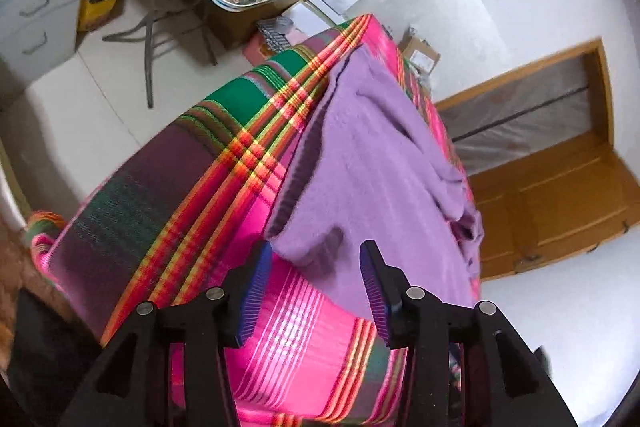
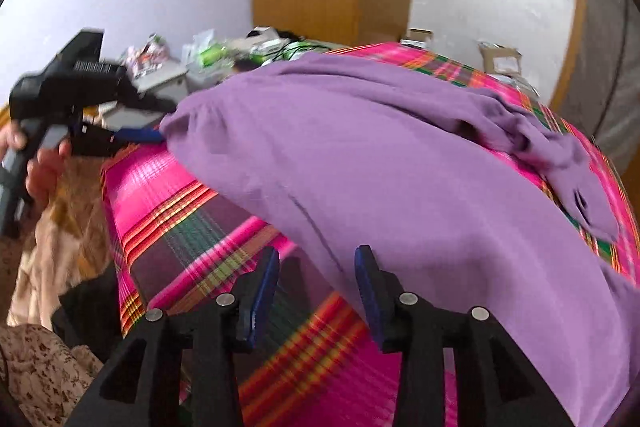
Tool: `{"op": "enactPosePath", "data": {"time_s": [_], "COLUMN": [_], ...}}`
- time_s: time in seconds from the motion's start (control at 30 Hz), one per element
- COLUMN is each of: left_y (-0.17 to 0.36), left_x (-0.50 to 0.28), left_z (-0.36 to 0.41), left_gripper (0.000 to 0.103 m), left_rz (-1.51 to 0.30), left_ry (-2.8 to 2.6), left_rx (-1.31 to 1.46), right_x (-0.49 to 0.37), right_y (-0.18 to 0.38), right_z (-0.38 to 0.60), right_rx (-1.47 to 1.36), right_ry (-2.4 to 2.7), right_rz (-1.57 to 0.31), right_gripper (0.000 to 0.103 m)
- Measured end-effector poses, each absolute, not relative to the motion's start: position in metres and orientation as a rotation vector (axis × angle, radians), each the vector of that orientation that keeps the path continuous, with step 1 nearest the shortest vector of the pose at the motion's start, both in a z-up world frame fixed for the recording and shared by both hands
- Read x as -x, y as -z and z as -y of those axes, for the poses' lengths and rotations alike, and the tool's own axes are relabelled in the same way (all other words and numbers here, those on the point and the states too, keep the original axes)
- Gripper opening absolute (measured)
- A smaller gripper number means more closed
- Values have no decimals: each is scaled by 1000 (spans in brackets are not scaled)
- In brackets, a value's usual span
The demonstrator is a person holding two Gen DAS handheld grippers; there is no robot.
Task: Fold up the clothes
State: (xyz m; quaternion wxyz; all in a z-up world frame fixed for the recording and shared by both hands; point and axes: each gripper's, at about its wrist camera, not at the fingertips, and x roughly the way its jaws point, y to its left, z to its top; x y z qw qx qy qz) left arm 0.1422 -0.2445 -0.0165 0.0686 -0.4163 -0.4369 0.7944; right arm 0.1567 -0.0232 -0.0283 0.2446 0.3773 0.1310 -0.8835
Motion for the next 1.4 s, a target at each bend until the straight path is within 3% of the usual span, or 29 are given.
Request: {"op": "enactPosePath", "data": {"time_s": [0.07, 0.1, 0.13, 0.17, 0.2, 0.23, 0.3, 0.77, 0.97, 1.1, 1.17, 1.27, 1.4], "left_y": [17, 17, 17, 16, 16, 16, 14, -12, 7, 14, 10, 2, -11], "left_x": [-140, -138, -137, -137, -136, -136, -136, -154, -159, -159, -158, -158, -163], "left_z": [246, 246, 246, 247, 249, 251, 254, 292, 293, 293, 289, 283, 273], "left_gripper": [45, 39, 26, 21, 18, 14, 12, 8, 8, 8, 8, 9, 9], "left_rz": [1331, 1317, 1303, 1290, 1276, 1283, 1287, 1305, 1309, 1327, 1288, 1218, 1114], "left_ry": [-2392, -2404, -2415, -2427, -2440, -2435, -2434, -2579, -2577, -2580, -2609, -2641, -2715], "left_rx": [1236, 1233, 1230, 1226, 1221, 1212, 1180, 996, 1092, 1137, 1139, 1147, 1151], "right_x": [-156, -156, -155, -155, -155, -154, -153, -178, -177, -176, -178, -181, -184], "right_y": [28, 29, 29, 29, 29, 29, 29, 2, 12, 15, 9, 0, -13], "right_z": [30, 33, 37, 40, 43, 47, 53, 92, 90, 87, 76, 58, 1], "right_rx": [-1024, -1021, -1018, -1015, -1012, -1009, -1003, -885, -947, -975, -959, -936, -942], "right_ry": [2414, 2415, 2416, 2416, 2417, 2418, 2419, 2347, 2317, 2310, 2345, 2403, 2580], "right_rz": [-378, -389, -399, -409, -420, -430, -451, -410, -421, -408, -380, -342, -266], "right_gripper": [40, 40, 40, 40, 35, 20, 5, 4, 4, 7, 9, 20, 22]}}
